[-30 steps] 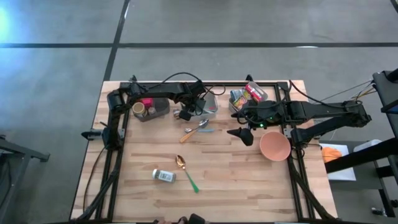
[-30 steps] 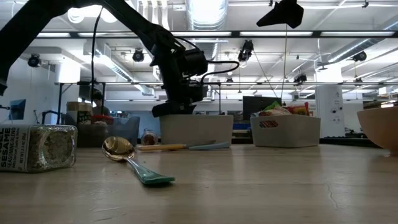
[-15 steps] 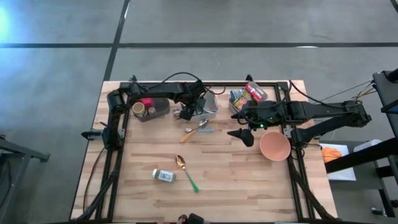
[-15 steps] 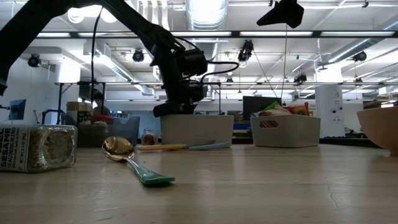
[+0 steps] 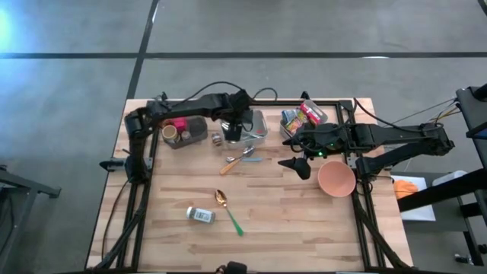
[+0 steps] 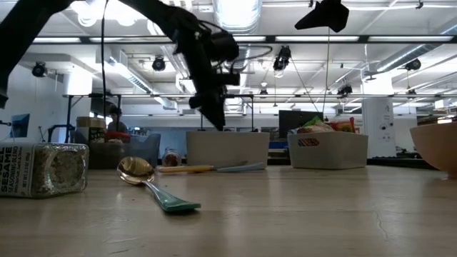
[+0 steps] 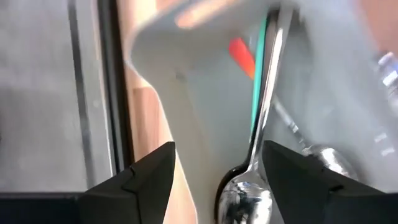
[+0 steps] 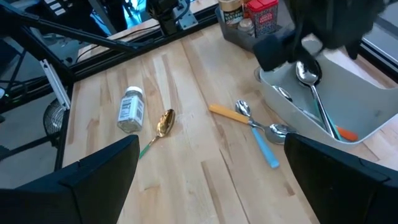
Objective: Pick & Place Food Item
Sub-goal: Put the white seasoning bottle into the black bin
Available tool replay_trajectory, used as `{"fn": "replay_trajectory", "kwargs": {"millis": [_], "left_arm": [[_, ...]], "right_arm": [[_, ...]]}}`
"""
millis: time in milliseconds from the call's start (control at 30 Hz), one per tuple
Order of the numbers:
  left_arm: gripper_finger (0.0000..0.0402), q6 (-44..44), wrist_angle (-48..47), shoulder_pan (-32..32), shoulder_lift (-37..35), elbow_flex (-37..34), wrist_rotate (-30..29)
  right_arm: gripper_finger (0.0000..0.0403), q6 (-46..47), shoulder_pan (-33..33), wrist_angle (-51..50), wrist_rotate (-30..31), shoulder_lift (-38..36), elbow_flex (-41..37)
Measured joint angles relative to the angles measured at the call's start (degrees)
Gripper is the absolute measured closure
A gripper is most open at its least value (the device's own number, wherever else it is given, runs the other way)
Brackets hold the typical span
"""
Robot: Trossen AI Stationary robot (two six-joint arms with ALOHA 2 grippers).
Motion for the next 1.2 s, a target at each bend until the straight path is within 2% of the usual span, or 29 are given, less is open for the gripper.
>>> {"fn": "replay_trajectory", "kwargs": {"millis": [100,233,333,400,533,833,967,1100,1200], "left_arm": [[0.0158,-8.4,-1.9,-0.5,-2.5,1.1,2.6],[0.0158,-25.8,-4.1,-1.0,-5.7,1.3,8.2],[0.0158,-39.8,-6.9,-2.3,-7.4,1.0,9.1],[0.0158,-44.9,-10.4,-3.9,-7.8,0.8,9.1],[0.0158,-45.4,-15.3,-8.9,-7.9,-0.1,9.2],[0.0158,-47.2,-15.2,-18.9,-8.1,-5.4,9.4],[0.0158,-48.1,-17.7,-20.9,-8.3,-7.6,14.9],[0.0158,-54.7,-23.0,-21.8,-8.7,-9.4,19.6],[0.0166,-50.2,-27.9,-24.3,-9.5,-10.9,20.8]], "right_arm": [[0.0004,-0.2,0.0,0.0,0.0,0.0,0.0],[0.0004,-1.1,0.0,0.1,0.1,0.0,0.0],[0.0004,-2.1,0.0,0.1,0.5,0.0,0.0],[0.0004,-2.5,0.0,0.1,0.5,0.0,0.0],[0.0004,-2.6,0.0,0.2,0.6,0.0,0.0],[0.0004,-1.7,0.0,0.1,0.5,0.0,0.0],[0.0004,-2.0,0.0,0.0,0.5,0.0,0.0],[0.0004,-2.1,0.0,0.0,0.4,0.0,0.0],[0.0004,-2.4,0.0,0.0,0.4,0.0,0.0]]}}
